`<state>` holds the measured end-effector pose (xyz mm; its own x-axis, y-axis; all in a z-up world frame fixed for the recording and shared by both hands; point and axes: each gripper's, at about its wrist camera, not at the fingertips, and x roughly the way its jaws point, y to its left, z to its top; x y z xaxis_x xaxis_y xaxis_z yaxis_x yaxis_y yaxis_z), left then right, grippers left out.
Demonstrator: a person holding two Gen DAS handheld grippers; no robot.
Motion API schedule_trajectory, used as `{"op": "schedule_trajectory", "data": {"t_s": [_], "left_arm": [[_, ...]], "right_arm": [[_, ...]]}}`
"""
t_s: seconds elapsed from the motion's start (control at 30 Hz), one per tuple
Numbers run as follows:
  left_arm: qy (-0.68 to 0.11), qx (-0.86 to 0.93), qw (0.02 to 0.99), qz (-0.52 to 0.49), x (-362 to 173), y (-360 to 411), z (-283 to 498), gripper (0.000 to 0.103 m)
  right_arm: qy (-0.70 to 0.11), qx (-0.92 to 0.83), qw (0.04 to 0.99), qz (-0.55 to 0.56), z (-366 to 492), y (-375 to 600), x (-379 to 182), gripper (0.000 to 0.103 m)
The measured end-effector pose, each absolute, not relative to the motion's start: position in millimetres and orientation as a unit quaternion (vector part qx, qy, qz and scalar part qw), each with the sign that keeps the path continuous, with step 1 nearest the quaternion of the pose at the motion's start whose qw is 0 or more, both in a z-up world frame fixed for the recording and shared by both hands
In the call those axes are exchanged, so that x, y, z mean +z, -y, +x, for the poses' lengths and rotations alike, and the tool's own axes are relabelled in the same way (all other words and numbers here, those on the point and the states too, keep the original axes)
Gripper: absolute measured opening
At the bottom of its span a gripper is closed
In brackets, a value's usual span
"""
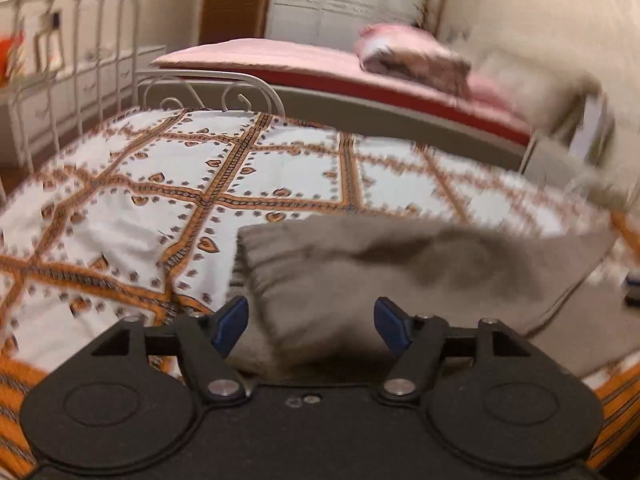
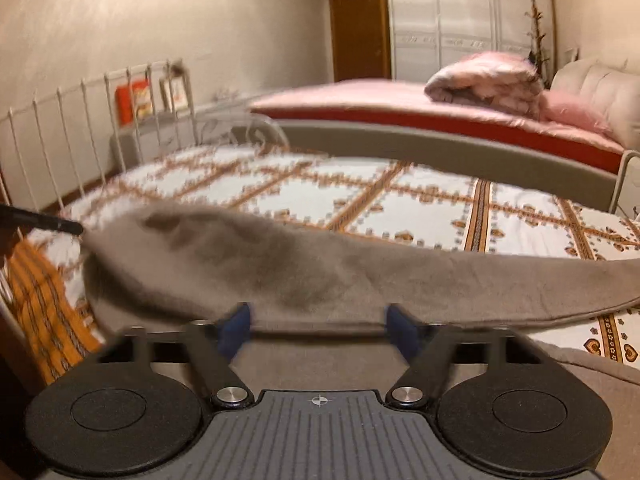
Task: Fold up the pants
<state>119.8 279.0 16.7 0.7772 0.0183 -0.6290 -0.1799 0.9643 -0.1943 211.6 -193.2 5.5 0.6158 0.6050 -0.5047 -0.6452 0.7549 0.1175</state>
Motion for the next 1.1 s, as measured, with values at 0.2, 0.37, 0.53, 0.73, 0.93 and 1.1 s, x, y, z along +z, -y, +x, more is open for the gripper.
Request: {"op": "schedule_trajectory", "data": {"t_s": [0.2, 0.37, 0.53, 0.73, 0.93, 1.1], "left_arm": [[-0.344, 0.023, 0.901, -0.263, -6.4, -268.6, 117.9, 0.053], [-0.355, 0.035, 0.879, -0.318, -34.1, -267.0, 122.4, 0.045], [-0.339, 0.025, 0.859, -0.382, -44.9, -275.5, 133.1, 0.045], [-0.308, 0.061, 0.841, -0.441, -56.8, -291.0, 138.5, 0.044], [-0.297, 0.051, 0.842, -0.447, -58.0, -298.3, 152.9, 0.036], [-0.291, 0.046, 0.846, -0.444, -58.1, -309.4, 165.6, 0.013]], "right_arm": [[-0.294, 0.324, 0.898, 0.037, 231.0, 206.7, 1.8, 0.070], [-0.314, 0.290, 0.900, 0.088, 247.7, 222.6, -7.8, 0.060], [-0.330, 0.282, 0.892, 0.126, 254.7, 231.7, -18.3, 0.059], [-0.368, 0.269, 0.865, 0.209, 277.4, 236.5, -36.9, 0.059], [-0.410, 0.245, 0.824, 0.306, 314.5, 244.0, -66.1, 0.059], [-0.429, 0.216, 0.791, 0.378, 348.9, 254.9, -87.8, 0.006]]}}
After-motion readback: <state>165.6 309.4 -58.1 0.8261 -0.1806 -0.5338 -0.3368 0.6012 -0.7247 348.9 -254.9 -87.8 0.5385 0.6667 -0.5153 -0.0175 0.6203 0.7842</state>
